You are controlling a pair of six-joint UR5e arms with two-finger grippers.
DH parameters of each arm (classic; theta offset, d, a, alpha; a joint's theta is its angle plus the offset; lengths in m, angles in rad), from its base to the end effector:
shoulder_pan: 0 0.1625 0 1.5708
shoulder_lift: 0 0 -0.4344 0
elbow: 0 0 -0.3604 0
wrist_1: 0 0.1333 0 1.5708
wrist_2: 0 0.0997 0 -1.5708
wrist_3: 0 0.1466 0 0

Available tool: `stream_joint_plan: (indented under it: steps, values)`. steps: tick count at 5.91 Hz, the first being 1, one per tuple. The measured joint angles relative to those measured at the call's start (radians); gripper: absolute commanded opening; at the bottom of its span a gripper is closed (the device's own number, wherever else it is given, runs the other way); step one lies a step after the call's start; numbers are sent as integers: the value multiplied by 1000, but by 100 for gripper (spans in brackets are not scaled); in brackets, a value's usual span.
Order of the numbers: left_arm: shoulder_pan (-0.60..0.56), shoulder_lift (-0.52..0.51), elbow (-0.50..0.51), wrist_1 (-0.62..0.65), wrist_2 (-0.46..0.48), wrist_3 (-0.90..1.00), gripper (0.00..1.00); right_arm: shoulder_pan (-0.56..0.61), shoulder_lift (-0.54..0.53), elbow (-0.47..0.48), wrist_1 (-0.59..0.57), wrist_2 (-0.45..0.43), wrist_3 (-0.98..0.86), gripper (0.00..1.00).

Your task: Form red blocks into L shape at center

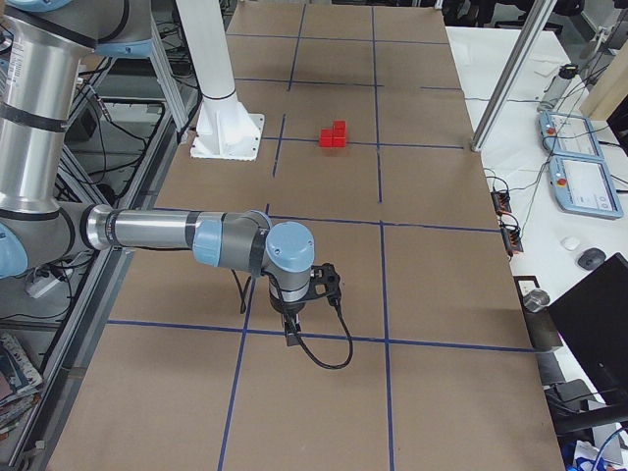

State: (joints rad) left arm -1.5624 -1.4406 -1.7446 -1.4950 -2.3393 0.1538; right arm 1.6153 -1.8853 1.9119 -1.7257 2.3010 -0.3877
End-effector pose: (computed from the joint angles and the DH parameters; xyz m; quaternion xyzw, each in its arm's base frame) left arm -0.0280 -0.4002 0.6861 0.0123 0.3749 0.0691 0.9244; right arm 0.0493 -0.3089 0.6871 0.0179 -0.3609 -0.1366 0.9224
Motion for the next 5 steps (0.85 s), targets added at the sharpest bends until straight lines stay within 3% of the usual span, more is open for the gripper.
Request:
stream_joint_plan:
  steps: [5]
  values:
    - [2,-6,-16,-15,4,7,100,1,-1,1,0,0,1,100]
